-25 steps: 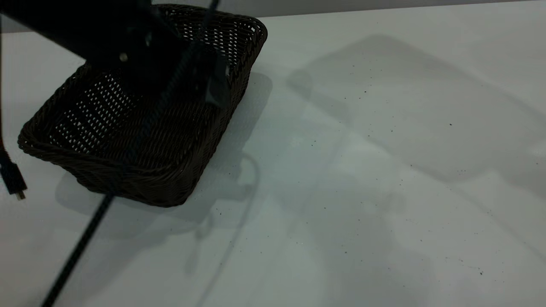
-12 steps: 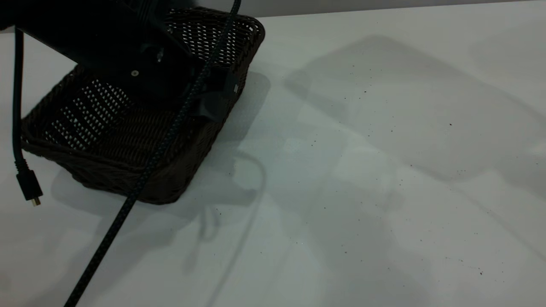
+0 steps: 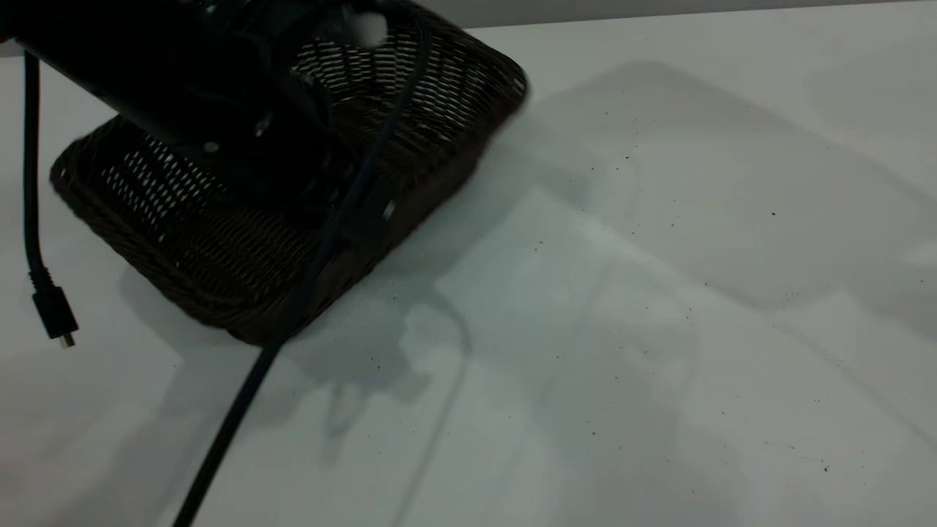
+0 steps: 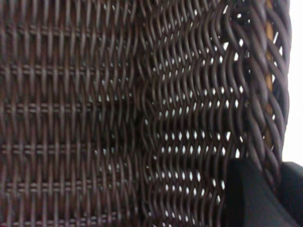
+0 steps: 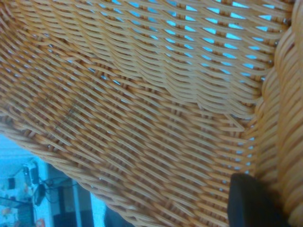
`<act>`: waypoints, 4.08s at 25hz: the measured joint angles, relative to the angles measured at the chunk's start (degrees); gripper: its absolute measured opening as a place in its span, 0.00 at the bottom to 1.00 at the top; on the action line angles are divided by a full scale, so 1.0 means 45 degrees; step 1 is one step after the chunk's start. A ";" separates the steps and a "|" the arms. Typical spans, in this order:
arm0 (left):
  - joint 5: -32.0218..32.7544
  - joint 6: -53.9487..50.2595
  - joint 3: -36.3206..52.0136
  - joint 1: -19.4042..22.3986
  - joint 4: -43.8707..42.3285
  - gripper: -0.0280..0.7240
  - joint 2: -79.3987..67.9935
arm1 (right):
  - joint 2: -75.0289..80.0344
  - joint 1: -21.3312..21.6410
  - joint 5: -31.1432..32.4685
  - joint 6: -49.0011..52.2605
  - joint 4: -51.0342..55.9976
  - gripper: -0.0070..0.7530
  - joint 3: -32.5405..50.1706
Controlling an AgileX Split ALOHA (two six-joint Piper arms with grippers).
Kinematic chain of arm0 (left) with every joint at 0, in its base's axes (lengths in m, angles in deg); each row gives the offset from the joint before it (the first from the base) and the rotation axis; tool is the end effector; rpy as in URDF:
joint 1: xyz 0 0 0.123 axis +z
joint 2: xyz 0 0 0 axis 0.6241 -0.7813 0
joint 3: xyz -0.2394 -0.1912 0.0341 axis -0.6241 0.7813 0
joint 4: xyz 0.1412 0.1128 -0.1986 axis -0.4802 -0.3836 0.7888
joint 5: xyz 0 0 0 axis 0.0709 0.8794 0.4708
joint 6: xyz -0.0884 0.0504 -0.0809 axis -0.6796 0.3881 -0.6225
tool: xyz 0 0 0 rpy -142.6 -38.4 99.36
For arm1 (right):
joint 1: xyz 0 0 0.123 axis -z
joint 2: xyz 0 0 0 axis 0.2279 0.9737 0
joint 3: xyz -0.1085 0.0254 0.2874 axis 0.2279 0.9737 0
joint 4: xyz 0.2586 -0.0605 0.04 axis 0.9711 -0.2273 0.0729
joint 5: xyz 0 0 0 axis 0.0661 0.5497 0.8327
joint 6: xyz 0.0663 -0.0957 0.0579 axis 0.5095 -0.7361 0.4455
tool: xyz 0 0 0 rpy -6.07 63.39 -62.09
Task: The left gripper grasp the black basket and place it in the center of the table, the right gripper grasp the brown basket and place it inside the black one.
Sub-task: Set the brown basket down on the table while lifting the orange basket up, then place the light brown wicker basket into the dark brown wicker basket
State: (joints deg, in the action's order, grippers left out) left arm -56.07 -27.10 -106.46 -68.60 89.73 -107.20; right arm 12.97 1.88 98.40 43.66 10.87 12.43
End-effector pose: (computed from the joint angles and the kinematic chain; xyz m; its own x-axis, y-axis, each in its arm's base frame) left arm 0.2967 -0.1971 0.0886 -0.6921 0.5708 -0.4417 0.6675 0.7391 -0.0906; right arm 0.2880 0.0211 0.2848 -0.7707 0.5383 -0.3410 0.0707 0.6041 0.7937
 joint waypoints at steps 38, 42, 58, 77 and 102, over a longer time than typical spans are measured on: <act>0.6166 0.6770 0.0025 0.0000 -0.2232 0.20 0.1872 | 0.0000 0.0000 0.0042 -0.1049 0.0635 0.15 -0.0004; 0.6373 0.6713 0.0025 0.0000 -0.2259 0.27 0.1872 | 0.0000 0.0000 0.0042 -0.1081 0.0646 0.15 -0.0004; 0.6391 0.4649 -0.0642 0.0000 -0.1557 0.73 0.4401 | 0.0216 0.0000 0.0682 -0.0496 -0.0656 0.15 -0.1124; 0.1248 0.4766 -0.0755 0.0011 -0.1650 0.73 1.2705 | 0.2968 -0.3421 0.3619 0.0997 -0.3801 0.15 -0.2422; -0.2895 0.4848 -0.0734 0.0023 -0.1606 0.71 1.2104 | 0.6792 -0.6010 0.3879 0.1037 -0.4808 0.15 -0.4264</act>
State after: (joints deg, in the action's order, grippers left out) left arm -69.09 -5.28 -109.76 -68.49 82.51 -52.73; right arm 43.54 -25.16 115.86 48.33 -10.77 -6.76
